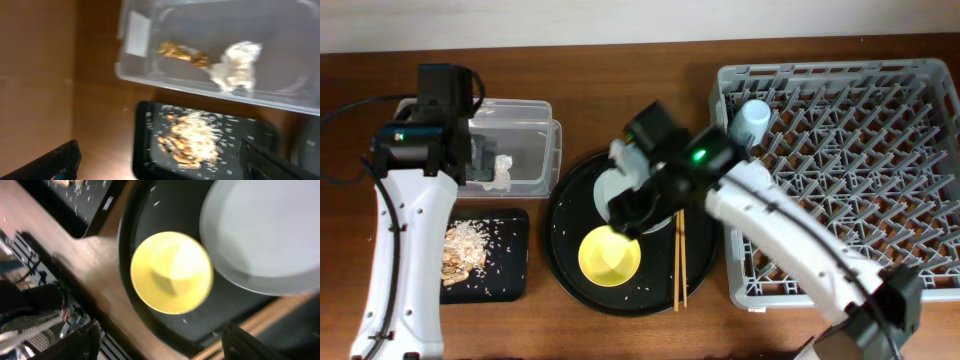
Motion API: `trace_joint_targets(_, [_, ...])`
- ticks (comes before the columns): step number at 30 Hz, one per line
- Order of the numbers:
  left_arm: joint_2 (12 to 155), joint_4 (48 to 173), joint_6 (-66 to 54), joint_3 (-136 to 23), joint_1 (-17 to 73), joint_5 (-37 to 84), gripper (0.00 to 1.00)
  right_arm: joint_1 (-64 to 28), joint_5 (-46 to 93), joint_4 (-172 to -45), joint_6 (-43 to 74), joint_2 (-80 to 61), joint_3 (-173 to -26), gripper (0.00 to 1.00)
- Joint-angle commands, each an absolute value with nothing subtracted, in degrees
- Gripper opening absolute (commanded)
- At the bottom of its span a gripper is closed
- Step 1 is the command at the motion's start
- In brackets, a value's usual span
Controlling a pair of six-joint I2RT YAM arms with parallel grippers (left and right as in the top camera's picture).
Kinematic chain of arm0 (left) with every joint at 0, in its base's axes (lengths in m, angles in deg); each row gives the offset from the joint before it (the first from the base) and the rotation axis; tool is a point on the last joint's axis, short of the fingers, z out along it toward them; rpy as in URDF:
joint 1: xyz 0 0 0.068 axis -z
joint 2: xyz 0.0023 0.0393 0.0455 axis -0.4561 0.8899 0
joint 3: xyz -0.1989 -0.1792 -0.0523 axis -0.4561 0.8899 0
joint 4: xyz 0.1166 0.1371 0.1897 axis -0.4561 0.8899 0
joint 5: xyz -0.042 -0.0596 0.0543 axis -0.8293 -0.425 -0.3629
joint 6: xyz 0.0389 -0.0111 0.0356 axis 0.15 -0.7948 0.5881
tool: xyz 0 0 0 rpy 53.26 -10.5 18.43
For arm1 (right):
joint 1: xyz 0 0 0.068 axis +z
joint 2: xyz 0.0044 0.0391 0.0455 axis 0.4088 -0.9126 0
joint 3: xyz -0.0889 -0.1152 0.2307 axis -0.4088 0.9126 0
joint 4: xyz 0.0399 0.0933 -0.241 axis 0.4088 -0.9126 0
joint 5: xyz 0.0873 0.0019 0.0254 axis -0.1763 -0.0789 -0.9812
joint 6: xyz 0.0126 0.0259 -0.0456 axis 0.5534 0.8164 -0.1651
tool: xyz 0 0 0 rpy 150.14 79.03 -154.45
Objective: Sort waste into correct bins and load items into the dishwasher rack
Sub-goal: 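Move the right gripper to the yellow bowl and grasp its rim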
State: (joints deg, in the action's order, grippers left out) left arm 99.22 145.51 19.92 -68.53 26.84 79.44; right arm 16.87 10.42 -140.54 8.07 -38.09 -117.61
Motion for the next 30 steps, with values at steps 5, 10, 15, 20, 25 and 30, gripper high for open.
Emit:
trace_joint_targets(5, [98.19,145.58,20.2,-69.12,25.84,85.13,0.99,30.88,19.18,-119.54,12.24,-38.86,-100.96,0.59])
trace_joint_targets(10, [98.19,145.58,20.2,-69.12,25.84,85.13,0.99,34.09,19.66,-107.36,12.24,-41.15,-93.87,0.51])
trace_joint_targets(15, [98.19,145.58,20.2,-69.12,25.84,85.13,0.99,34.2,22.09,-104.91,12.24,-43.84,-93.24,0.49])
trace_joint_targets(20, [98.19,145.58,20.2,-69.12,25.84,85.13,0.99,34.37,22.07,-104.3,12.24,-46.92,-93.24,0.38])
trace_joint_targets(25, [98.19,145.58,20.2,-69.12,25.84,85.13,0.99,34.35,22.04,-104.17,12.24,-46.92,-93.24,0.1])
trace_joint_targets(30, [98.19,145.58,20.2,-69.12,25.84,85.13,0.99,34.31,19.73,-106.75,12.22,-42.9,-96.58,0.04])
